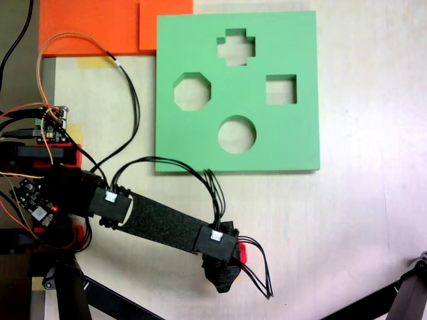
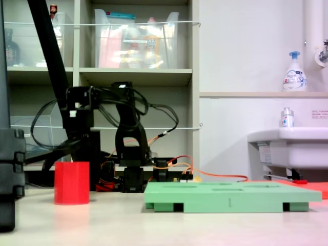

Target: Put the octagonal pillar block into the corresponding hole

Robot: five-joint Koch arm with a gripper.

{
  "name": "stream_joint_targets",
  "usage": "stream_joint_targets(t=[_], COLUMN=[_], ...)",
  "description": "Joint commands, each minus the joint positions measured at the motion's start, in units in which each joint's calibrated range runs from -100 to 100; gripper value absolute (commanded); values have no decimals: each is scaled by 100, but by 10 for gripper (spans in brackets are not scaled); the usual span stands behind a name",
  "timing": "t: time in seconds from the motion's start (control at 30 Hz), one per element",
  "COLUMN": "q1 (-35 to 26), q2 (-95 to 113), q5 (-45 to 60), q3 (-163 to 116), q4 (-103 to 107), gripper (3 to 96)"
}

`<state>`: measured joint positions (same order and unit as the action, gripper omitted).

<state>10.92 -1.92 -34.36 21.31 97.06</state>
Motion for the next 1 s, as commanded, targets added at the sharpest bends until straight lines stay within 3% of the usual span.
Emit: stream_joint_targets(t=[0.03, 0.5, 0.73, 1.0], q1=[-15, -24, -15, -49], q2=[401, 275, 136, 457], q5=[44, 59, 78, -98], q3=[212, 162, 152, 182], q4=[34, -371, -246, 294], gripper=[739, 705, 453, 442])
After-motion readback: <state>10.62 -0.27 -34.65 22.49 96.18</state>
